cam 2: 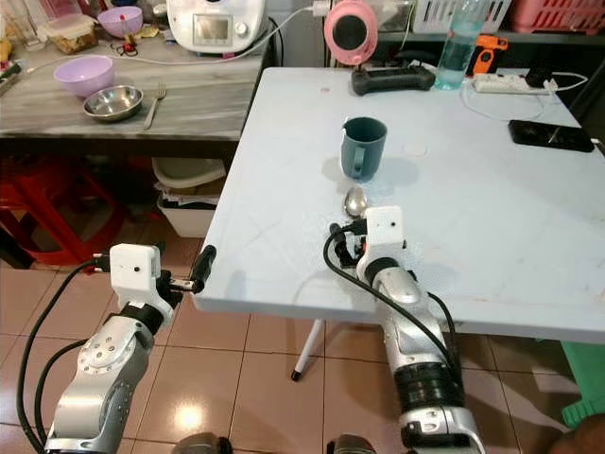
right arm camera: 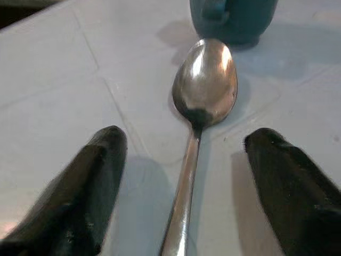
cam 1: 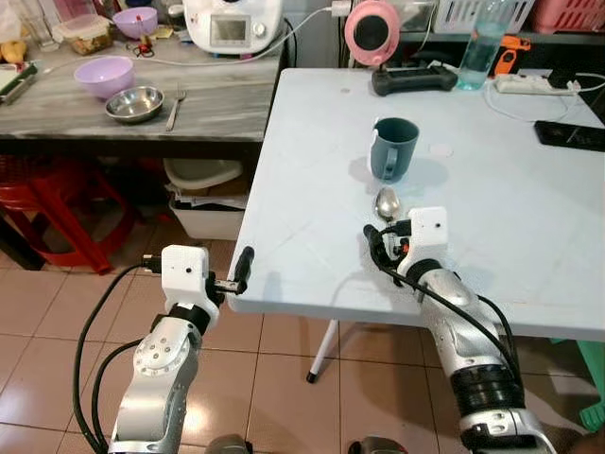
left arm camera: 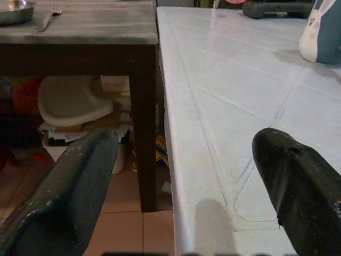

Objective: Setting the table

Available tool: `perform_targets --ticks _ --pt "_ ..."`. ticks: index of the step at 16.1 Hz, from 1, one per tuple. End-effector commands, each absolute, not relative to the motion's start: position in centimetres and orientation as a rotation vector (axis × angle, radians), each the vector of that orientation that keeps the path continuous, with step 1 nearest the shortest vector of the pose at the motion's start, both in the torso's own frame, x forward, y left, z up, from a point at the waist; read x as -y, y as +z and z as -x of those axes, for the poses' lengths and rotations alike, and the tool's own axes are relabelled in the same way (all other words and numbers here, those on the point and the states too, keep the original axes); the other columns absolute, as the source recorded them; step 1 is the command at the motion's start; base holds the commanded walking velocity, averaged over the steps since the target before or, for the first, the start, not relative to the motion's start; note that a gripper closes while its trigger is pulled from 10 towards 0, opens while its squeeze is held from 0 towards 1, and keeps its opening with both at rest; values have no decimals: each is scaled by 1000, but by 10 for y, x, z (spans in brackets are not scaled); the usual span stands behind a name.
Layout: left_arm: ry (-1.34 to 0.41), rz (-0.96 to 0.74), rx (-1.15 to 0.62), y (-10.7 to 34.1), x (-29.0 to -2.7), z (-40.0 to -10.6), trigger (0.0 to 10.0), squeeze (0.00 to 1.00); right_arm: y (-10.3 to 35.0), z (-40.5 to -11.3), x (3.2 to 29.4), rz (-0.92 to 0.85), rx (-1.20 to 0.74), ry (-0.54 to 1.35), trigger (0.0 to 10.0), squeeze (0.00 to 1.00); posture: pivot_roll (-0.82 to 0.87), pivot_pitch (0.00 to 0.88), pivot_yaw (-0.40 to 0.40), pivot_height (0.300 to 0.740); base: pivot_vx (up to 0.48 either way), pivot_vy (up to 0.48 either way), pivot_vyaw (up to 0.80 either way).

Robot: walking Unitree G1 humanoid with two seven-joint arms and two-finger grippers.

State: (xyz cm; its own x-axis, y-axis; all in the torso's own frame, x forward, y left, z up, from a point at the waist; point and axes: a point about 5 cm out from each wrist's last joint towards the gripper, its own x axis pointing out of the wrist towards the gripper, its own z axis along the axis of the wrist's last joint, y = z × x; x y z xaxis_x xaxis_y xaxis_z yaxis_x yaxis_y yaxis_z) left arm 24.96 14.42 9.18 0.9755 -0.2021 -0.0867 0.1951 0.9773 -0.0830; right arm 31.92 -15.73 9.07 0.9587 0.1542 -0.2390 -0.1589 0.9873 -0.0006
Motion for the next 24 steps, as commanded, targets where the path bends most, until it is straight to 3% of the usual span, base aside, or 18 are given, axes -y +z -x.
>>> perform_targets --ticks 1,10,20,24 --pt "-206 67 -92 95 -146 -248 10000 0 91 -323 155 23 -261 172 0 0 30 72 66 740 0 0 0" --pt "-212 66 -102 94 -146 -247 10000 0 74 -321 161 -82 -423 171 0 0 36 79 66 740 0 0 0" --pt "-222 78 -115 92 -144 -246 10000 0 56 -313 167 -55 -542 207 0 0 33 77 59 740 0 0 0" --pt "-320 145 -93 95 -134 -242 10000 0 51 -307 167 -82 -554 189 0 0 34 75 53 740 0 0 0"
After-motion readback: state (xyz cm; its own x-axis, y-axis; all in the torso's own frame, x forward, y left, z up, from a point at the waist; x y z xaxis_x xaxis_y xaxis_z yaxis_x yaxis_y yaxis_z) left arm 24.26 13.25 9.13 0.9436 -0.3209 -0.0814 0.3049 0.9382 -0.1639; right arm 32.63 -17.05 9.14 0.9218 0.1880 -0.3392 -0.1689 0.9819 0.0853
